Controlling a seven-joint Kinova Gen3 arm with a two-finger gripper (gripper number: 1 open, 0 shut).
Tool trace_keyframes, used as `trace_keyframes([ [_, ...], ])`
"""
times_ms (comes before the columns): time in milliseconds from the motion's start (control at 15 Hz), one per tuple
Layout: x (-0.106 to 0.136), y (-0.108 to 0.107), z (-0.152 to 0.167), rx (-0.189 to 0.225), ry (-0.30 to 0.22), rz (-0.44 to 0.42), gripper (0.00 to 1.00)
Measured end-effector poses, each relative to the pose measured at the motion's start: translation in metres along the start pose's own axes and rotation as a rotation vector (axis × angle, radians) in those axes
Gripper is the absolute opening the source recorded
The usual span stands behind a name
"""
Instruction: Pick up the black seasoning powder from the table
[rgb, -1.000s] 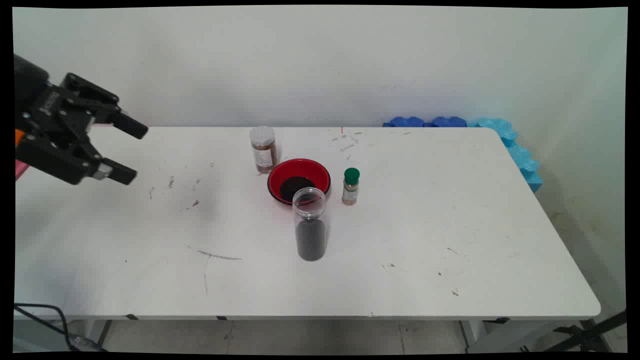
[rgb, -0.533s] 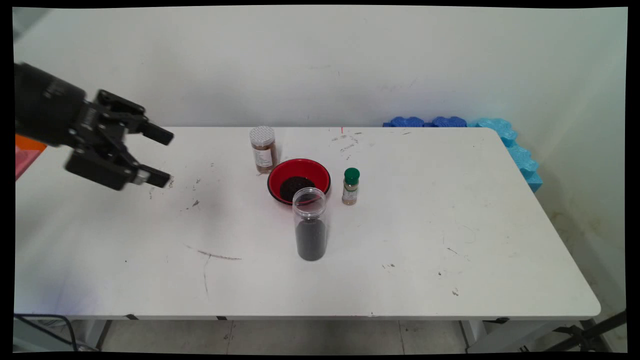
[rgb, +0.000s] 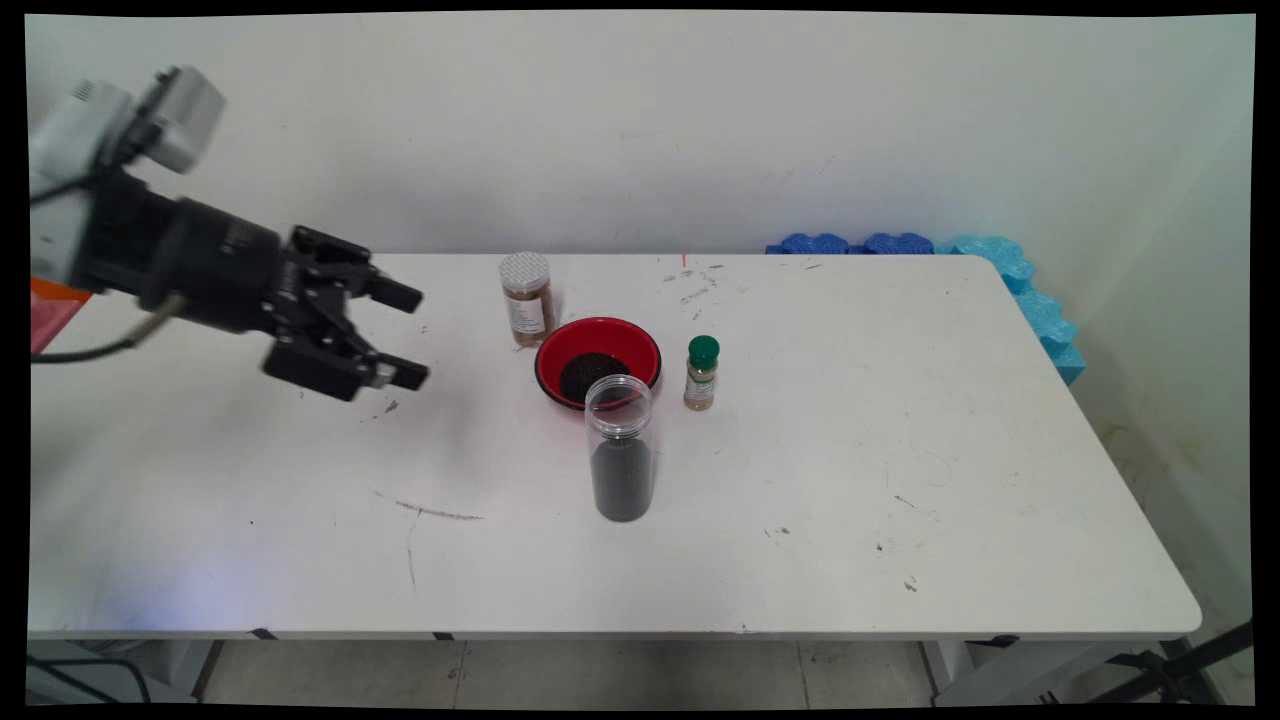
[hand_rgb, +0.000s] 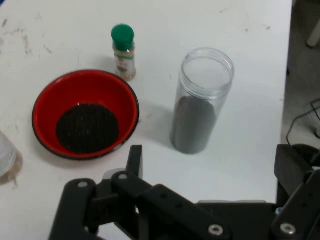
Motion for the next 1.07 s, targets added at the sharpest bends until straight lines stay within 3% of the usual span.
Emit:
trace_keyframes([
  [667, -0.045, -0.004, 0.075, 0.026, 0.139, -0.005, 1.00],
  [1067, -0.077, -0.004, 0.102, 0.020, 0.189, -0.016, 1.00],
])
